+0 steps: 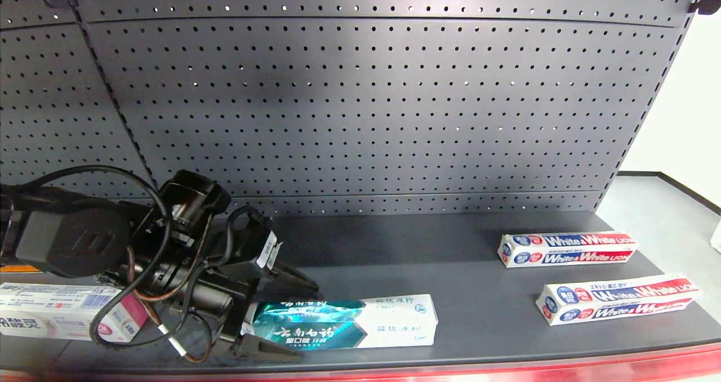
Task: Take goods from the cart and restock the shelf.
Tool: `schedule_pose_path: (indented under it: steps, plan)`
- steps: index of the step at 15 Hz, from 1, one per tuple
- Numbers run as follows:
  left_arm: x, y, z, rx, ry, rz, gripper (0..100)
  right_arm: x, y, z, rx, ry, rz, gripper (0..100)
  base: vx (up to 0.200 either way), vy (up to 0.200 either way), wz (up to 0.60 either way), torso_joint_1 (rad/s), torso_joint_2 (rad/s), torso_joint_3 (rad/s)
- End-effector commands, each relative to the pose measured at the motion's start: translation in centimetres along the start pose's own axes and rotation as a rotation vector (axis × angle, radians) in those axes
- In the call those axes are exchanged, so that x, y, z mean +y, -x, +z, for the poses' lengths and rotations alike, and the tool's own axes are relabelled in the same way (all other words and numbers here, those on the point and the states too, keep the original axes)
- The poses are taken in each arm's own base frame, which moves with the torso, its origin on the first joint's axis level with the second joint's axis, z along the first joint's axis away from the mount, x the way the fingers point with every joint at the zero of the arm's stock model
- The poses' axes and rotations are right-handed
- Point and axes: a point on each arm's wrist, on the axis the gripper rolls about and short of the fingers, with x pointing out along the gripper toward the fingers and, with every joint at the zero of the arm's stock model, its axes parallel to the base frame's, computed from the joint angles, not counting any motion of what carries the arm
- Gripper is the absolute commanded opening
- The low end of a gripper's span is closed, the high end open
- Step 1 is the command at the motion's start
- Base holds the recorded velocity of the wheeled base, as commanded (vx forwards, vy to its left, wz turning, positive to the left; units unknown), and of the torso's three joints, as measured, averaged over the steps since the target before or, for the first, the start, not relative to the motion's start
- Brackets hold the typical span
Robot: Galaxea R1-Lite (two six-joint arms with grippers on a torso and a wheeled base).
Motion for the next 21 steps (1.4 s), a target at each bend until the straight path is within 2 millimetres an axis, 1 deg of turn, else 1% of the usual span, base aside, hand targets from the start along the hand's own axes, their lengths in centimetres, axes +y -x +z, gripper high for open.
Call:
schedule_pose_path:
  steps: [1,3,7,8,13,15,17,18,19,20,21]
  plan:
    - [0.1,0.0,0.0,-0.001,-0.002,0.003,100,0.0,0.0,0.0,0.0,-0.001,0.0,0,0.0,0.0,0.0,0.0,0.0,0.0]
    - [0.0,0.4,0.3,-0.005,-0.012,0.014,100,0.0,0.0,0.0,0.0,-0.001,0.0,0,0.0,0.0,0.0,0.0,0.0,0.0]
    - [-0.7,2.5,1.5,-0.022,-0.043,0.083,100,0.0,0.0,0.0,0.0,-0.001,0.0,0,0.0,0.0,0.0,0.0,0.0,0.0]
    - [-1.5,4.0,2.3,-0.031,-0.059,0.126,100,0.0,0.0,0.0,0.0,-0.001,0.0,0,0.0,0.0,0.0,0.0,0.0,0.0]
    - [-3.6,7.2,3.7,-0.053,-0.082,0.237,100,0.0,0.0,0.0,0.0,-0.001,0.0,0,0.0,0.0,0.0,0.0,0.0,0.0]
    - [-4.7,7.9,3.3,-0.051,-0.052,0.263,100,0.0,0.0,0.0,0.0,-0.001,0.0,0,0.0,0.0,0.0,0.0,0.0,0.0]
    - [-6.0,8.5,2.4,-0.042,-0.018,0.292,100,0.0,0.0,0.0,0.0,-0.001,0.0,0,0.0,0.0,0.0,0.0,0.0,0.0]
    - [-6.5,8.9,2.3,-0.039,-0.013,0.313,100,0.0,0.0,0.0,0.0,0.001,0.0,0,0.0,0.0,0.0,0.0,0.0,0.0]
    - [-6.6,9.0,2.2,-0.038,-0.01,0.317,100,0.0,0.0,0.0,0.0,-0.001,-0.002,0,0.0,0.0,0.0,0.0,0.0,0.0]
    - [-7.3,9.8,2.2,-0.04,0.005,0.358,100,0.0,0.0,0.0,0.0,0.001,-0.002,0,0.0,0.0,0.0,0.0,0.0,0.0]
    - [-7.5,10.1,2.2,-0.041,0.015,0.373,100,0.0,0.0,0.0,0.0,0.001,-0.002,0,0.0,0.0,0.0,0.0,0.0,0.0]
